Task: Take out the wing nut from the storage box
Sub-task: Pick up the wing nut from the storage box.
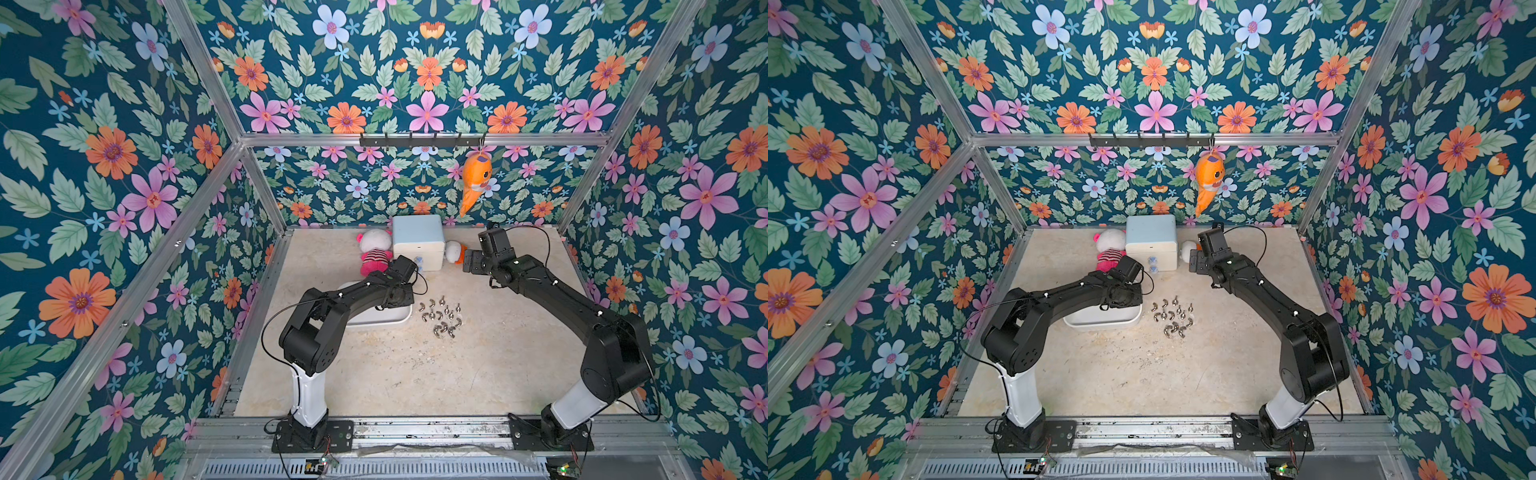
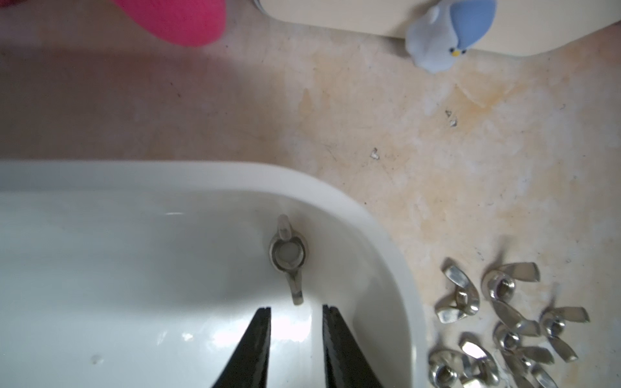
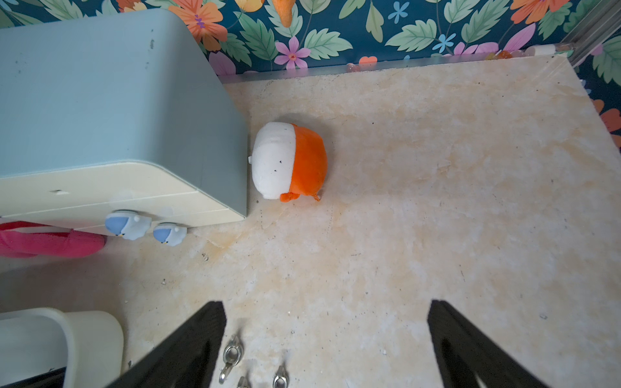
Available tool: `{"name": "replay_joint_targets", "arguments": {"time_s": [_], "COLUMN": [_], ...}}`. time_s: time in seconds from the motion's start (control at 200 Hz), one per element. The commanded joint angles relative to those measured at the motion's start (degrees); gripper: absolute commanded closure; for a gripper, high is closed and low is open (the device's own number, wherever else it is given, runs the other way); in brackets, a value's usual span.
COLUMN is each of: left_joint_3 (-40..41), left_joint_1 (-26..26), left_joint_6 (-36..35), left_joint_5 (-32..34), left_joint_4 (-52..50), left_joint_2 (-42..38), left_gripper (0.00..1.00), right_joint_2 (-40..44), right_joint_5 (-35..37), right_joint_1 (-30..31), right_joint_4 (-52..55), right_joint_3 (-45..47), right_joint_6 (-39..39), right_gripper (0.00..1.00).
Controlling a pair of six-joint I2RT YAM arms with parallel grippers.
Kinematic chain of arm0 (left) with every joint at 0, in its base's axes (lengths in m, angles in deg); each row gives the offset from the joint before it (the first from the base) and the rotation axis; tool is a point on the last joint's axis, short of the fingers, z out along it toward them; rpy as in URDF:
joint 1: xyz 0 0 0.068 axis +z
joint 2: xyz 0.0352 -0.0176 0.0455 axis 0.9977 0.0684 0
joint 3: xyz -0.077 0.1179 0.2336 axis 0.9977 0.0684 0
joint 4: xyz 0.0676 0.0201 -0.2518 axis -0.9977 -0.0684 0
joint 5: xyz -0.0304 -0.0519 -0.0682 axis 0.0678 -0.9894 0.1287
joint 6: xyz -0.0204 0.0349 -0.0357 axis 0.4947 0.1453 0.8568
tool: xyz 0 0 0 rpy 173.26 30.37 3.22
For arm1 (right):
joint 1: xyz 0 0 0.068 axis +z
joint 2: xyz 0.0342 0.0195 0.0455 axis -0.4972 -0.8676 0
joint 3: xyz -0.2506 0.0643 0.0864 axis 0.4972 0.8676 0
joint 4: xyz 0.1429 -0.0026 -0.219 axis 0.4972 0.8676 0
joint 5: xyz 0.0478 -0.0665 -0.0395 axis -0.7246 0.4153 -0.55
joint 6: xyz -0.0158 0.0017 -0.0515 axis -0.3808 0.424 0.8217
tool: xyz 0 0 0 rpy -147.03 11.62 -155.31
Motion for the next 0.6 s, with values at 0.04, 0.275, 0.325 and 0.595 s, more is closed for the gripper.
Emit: {"name": "replay_joint_targets", "arguments": {"time_s": [0.04, 0.275, 0.325, 0.595], "left_joint_3": [-0.83, -2.90, -3.13, -2.60], "left_joint_1": [-0.02, -0.02, -0.02, -0.11], "left_joint_6": [-0.14, -0.39, -0.50, -0.41], "left_joint_5": [1.91, 4.18, 3.86, 3.43], "left_joint_4": [0.46, -0.38, -0.42, -0.49], "left_joint_2": [0.83, 3.00, 3.38, 3.51], "left_gripper": [0.68, 0.71, 0.72, 0.77], "right_joint_2": [-0.09, -0.02, 0.00, -0.05], "right_joint_5": [0.80, 0.72, 0.71, 0.78], "right_joint_1": [0.03, 0.00, 0.08, 0.06], "right_joint_4": [-0.30, -0.39, -0.33, -0.59], "right_joint_3": [0.31, 0.45, 0.47, 0.72], "right_joint_6": [0.20, 0.20, 0.21, 0.22], "right_gripper": [0.01, 0.01, 0.01, 0.01]}}
